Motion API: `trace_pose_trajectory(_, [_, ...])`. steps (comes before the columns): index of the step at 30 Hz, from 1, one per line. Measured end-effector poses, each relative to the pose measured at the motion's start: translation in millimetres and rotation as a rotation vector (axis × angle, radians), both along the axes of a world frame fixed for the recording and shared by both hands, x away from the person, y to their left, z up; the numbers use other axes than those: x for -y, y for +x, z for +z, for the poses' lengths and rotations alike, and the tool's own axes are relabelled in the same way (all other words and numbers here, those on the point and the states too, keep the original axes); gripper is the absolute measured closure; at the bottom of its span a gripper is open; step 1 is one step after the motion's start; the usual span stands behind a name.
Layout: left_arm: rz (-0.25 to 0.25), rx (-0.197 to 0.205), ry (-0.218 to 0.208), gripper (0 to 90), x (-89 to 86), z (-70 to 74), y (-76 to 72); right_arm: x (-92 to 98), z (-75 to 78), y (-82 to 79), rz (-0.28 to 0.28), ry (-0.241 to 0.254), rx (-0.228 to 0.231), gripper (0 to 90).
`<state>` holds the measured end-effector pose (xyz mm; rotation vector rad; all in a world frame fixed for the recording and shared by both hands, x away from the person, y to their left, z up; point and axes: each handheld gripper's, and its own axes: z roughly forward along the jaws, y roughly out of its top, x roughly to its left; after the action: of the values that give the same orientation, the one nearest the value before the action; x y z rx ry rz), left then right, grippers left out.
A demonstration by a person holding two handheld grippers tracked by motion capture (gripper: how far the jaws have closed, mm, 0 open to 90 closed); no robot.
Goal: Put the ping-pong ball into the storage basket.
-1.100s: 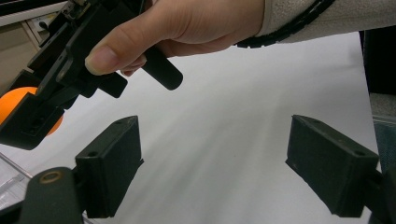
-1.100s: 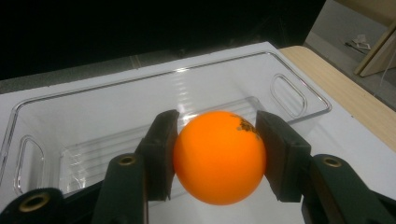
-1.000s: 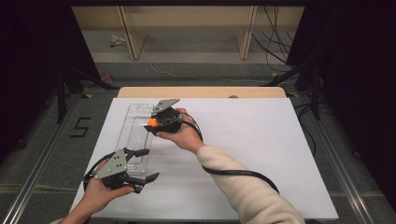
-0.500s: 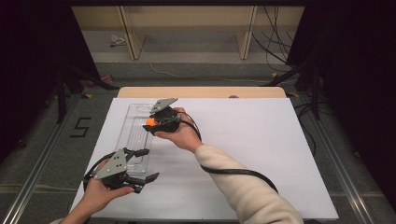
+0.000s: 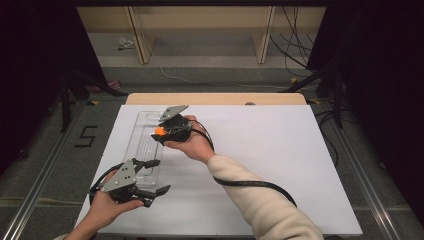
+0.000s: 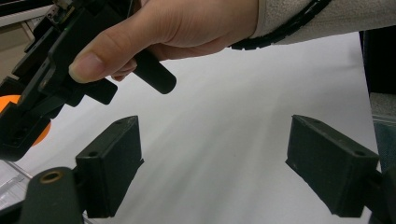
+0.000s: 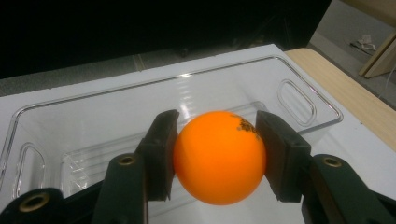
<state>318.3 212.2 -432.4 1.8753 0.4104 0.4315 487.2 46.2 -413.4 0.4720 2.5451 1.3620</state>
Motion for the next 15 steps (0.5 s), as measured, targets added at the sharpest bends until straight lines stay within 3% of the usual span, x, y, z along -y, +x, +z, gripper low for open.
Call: trace_pose_trajectory(15, [-0.001, -0.001, 0.0, 17.6, 0.1, -0.1, -0.1, -4.5, -0.3, -0.3, 0.008, -0.005, 0.001, 51.4])
